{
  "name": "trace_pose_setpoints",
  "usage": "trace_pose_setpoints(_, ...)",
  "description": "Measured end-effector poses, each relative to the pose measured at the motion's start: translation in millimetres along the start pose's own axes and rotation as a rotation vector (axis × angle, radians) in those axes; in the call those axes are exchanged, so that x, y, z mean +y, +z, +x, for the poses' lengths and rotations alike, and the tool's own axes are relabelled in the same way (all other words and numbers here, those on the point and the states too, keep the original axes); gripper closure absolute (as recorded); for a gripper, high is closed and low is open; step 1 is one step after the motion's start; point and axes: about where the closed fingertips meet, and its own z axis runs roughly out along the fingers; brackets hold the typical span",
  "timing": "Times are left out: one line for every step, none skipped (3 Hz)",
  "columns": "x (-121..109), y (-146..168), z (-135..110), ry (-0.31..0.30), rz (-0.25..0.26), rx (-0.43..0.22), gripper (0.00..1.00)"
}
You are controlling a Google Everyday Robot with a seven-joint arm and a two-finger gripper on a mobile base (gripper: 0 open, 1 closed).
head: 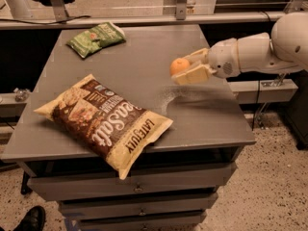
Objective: Move orange near brown chip bag
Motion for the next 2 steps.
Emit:
trace_pose_setpoints(39,-7,15,0.016,-0.064,0.039,1.00)
trace_pose_setpoints(77,-13,32,0.021,-0.122,0.076,1.00)
